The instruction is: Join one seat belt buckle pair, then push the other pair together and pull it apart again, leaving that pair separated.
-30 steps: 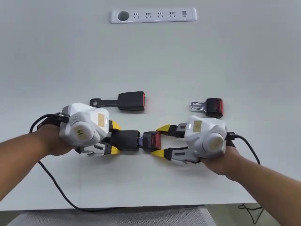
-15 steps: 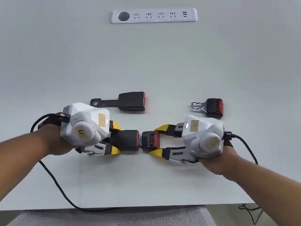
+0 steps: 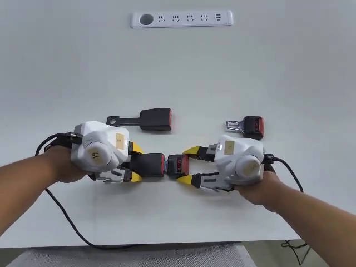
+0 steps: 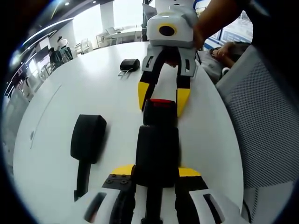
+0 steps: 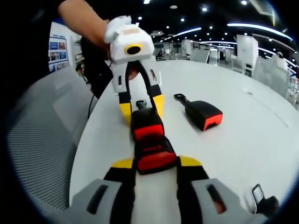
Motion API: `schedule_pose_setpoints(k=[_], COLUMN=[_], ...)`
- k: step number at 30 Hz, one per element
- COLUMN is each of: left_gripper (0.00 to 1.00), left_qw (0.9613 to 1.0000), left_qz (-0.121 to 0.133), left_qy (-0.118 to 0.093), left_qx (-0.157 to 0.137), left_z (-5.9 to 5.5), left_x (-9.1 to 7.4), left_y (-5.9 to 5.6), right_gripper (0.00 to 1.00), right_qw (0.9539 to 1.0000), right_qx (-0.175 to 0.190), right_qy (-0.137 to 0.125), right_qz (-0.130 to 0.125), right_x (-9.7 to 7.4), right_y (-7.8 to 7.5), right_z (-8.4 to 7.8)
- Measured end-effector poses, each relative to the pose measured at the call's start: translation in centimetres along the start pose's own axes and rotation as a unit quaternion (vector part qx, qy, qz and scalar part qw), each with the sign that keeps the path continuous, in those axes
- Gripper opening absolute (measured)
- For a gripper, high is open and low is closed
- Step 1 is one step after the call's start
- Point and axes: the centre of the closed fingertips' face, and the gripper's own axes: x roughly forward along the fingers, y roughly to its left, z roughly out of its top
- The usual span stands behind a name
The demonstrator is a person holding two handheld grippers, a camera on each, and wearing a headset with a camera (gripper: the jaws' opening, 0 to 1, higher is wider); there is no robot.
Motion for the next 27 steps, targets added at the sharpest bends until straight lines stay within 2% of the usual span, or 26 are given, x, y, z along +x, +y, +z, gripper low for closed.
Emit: schedule_pose_setpoints(k=[10,21,27], left_gripper=[0.33,0.33,0.33], left_qw=[1.0000,0.9994,0.9991], left_qz=[-0.001,-0.001,-0.002], left_qy=[-0.010,-0.035,-0.042], left_qx=[0.001,-0.003,-0.002], left_z=[0.10,0.01,0.28], left_x=[-0.23,-0.33,-0.36], left_y=[0.02,0.12,-0.01], right_gripper=[0.33,0.33,0.32], right_qw=[0.9999,1.0000,1.0000], right_qx=[-0.009,-0.007,-0.003], right_qy=[0.007,-0.003,-0.008], right_qz=[0.008,0.006,0.002], right_x=[-0.17,-0.17,-0.16], right_y=[-0.09,-0.08,-0.09], right_z=[-0.04,-0.02,-0.05])
